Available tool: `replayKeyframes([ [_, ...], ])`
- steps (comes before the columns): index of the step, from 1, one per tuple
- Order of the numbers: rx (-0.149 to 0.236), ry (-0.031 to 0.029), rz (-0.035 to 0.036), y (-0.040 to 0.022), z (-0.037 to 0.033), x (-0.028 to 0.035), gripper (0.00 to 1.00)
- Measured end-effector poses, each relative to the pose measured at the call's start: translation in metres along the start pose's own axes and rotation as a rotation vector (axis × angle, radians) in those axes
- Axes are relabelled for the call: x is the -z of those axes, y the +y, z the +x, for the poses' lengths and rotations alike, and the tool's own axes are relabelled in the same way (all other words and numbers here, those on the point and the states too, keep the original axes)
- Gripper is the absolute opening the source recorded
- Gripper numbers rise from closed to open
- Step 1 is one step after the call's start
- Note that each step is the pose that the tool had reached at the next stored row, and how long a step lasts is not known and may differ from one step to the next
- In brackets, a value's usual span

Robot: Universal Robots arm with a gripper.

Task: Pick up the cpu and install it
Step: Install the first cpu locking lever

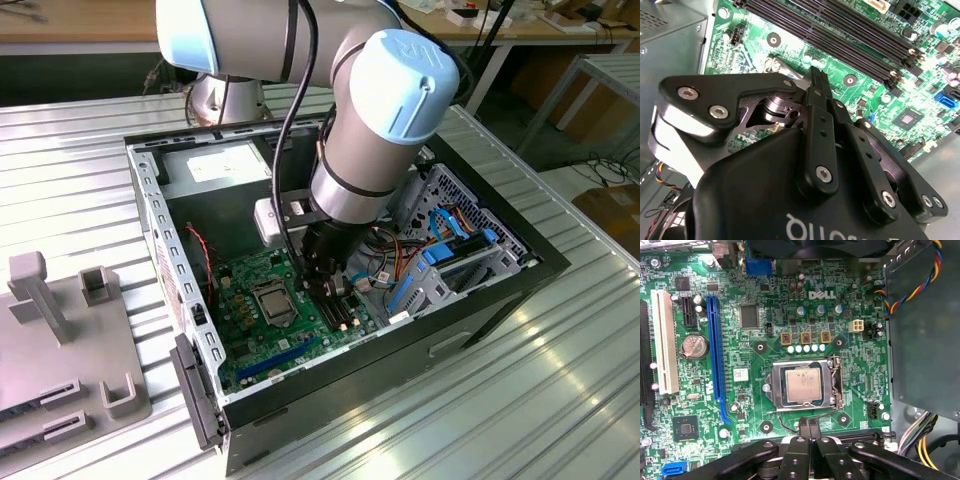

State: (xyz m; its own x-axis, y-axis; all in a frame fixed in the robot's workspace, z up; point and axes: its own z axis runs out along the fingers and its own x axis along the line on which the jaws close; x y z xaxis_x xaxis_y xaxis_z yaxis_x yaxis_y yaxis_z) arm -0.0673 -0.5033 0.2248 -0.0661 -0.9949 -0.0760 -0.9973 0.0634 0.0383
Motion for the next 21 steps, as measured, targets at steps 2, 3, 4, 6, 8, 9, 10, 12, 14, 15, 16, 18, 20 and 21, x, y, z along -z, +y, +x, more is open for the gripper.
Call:
replayKeyframes([
  [2, 0.001, -0.0003, 0.0136, 0.0013, 0.0003, -0.0008, 0.11],
  [3, 0.002, -0.0006, 0.0199, 0.0021, 0.0003, -0.0011, 0.11],
  [4, 0.002, -0.001, 0.0281, 0.0035, 0.0004, -0.0015, 0.11],
  [6, 0.002, -0.0015, 0.0313, 0.006, 0.0005, -0.0017, 0.11],
  [8, 0.003, -0.0017, 0.0313, 0.0064, 0.0006, -0.0018, 0.11],
  [9, 0.003, -0.0016, 0.0313, 0.0064, 0.0006, -0.0017, 0.11],
  [10, 0.003, -0.0015, 0.0313, 0.0065, 0.0006, -0.0017, 0.11],
  [12, 0.002, -0.0014, 0.0317, 0.0068, 0.0006, -0.0017, 0.11],
  [14, 0.003, -0.0017, 0.0334, 0.0076, 0.0007, -0.0018, 0.11],
  [15, 0.003, -0.0017, 0.0343, 0.0076, 0.0007, -0.0019, 0.11],
  [16, 0.003, -0.0016, 0.0359, 0.0076, 0.0008, -0.0021, 0.11],
  [18, 0.003, -0.0021, 0.0396, 0.0076, 0.0012, -0.0033, 0.11],
  [20, 0.003, -0.0023, 0.0408, 0.0076, 0.0018, -0.0037, 0.11],
  [21, 0.003, -0.0024, 0.0412, 0.0076, 0.0021, -0.0039, 0.11],
])
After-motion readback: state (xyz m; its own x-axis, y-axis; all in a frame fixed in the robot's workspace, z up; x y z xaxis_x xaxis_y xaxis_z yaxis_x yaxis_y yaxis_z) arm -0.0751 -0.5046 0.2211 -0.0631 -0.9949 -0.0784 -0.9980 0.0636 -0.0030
